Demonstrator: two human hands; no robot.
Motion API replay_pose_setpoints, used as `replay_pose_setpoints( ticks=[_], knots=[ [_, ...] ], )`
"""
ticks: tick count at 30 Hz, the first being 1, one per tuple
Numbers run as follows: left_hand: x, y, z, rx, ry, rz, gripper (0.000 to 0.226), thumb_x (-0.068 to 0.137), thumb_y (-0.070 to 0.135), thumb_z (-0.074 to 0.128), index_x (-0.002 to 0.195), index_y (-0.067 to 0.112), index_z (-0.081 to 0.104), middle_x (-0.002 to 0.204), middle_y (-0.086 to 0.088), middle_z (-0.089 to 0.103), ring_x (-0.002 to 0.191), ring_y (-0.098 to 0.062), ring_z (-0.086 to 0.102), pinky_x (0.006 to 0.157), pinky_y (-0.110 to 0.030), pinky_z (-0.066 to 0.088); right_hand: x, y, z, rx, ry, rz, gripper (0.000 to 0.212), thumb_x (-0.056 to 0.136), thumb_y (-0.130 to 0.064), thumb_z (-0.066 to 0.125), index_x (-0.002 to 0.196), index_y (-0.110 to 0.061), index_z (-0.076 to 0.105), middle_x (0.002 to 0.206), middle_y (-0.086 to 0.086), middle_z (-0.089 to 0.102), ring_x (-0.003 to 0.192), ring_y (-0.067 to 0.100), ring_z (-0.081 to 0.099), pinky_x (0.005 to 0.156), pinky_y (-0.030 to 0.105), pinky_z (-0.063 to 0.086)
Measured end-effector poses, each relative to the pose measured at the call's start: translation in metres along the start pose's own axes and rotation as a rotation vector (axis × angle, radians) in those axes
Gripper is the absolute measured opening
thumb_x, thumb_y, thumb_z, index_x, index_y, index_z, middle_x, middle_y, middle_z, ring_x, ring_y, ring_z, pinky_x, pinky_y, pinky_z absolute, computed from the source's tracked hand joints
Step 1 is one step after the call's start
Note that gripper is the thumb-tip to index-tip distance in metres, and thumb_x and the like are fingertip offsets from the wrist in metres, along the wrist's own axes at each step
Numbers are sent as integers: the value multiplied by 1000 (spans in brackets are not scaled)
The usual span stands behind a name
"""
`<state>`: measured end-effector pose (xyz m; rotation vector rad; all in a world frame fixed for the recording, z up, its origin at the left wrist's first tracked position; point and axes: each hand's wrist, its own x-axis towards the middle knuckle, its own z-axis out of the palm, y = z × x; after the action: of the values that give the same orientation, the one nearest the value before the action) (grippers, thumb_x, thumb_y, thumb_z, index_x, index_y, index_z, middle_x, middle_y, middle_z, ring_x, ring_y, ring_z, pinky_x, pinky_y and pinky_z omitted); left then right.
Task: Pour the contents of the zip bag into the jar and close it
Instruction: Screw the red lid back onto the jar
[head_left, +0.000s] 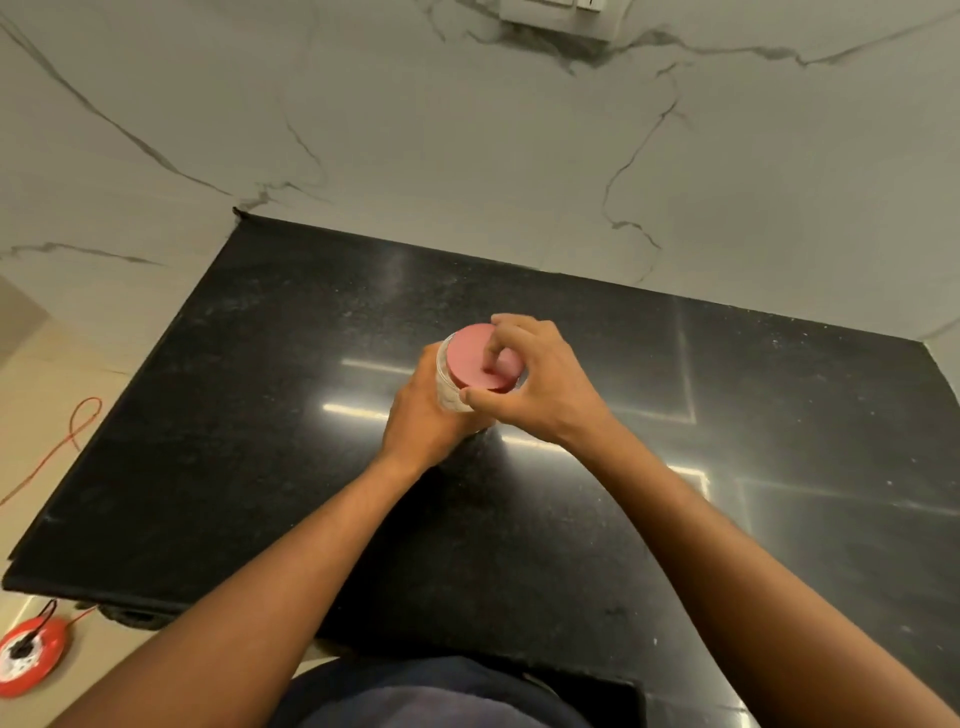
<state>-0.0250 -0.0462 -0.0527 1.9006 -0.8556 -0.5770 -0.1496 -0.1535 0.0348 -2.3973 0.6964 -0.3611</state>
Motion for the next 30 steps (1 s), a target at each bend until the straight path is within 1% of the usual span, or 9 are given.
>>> replay_pose_setpoints(
  ticks=[3,7,10,13,18,22,25,27,30],
  knots=[
    [1,-3,0,13,-3,1,92,56,67,87,133,58,38,101,33,61,93,0,65,70,-19,49,8,-7,-4,-61,-90,-31,49,75,-40,84,119,-33,62,136,-7,56,120,16,45,99,40,49],
    [2,-8,0,17,-8,8,94,55,63,90,133,56,37,105,30,63,96,4,63,73,-19,50,30,-19,-17,-255,-332,-46,81,75,-29,81,147,-45,49,140,-6,46,121,15,46,89,29,49],
    [3,-10,2,15,-23,-3,101,57,64,90,140,52,34,113,24,63,104,-5,64,81,-23,51,48,-31,-18,-426,-451,-82,81,75,-23,79,148,-45,50,135,-5,49,111,17,54,80,26,53],
    [5,-12,2,19,-35,-13,104,56,67,88,142,52,30,118,24,57,106,-6,59,79,-16,41,59,-40,-17,-543,-461,-138,77,73,-29,83,145,-39,56,124,-4,58,109,20,60,64,20,41],
    [10,-15,1,48,-70,-31,107,55,68,88,142,50,29,132,12,62,118,-13,60,90,-27,45,70,-51,-11,-655,-407,-155,77,73,-45,87,143,-25,62,131,3,70,110,26,69,70,28,47],
    [10,-14,0,55,-69,-53,107,52,73,87,140,50,31,106,32,54,105,-4,58,78,-10,38,67,-53,-15,-712,-520,-280,74,77,-27,89,145,-29,60,132,3,60,98,15,49,66,17,35],
    [9,-12,-3,46,-82,-33,104,51,72,87,137,51,32,95,36,50,95,1,57,69,-7,34,64,-50,-17,-728,-553,-328,74,78,-23,88,145,-32,59,136,3,57,106,16,51,74,23,39],
    [9,-10,-4,34,-80,-24,108,51,69,87,142,52,30,101,34,53,92,5,55,72,-9,35,65,-48,-18,-696,-533,-280,78,74,-30,89,146,-33,58,133,0,61,106,16,54,74,27,41],
    [9,-8,-6,28,-101,-1,105,54,66,88,141,54,30,113,27,56,102,-1,59,78,-18,42,69,-47,-17,-700,-458,-144,69,78,-62,78,134,-23,67,116,1,73,97,21,68,68,27,48]
  ],
)
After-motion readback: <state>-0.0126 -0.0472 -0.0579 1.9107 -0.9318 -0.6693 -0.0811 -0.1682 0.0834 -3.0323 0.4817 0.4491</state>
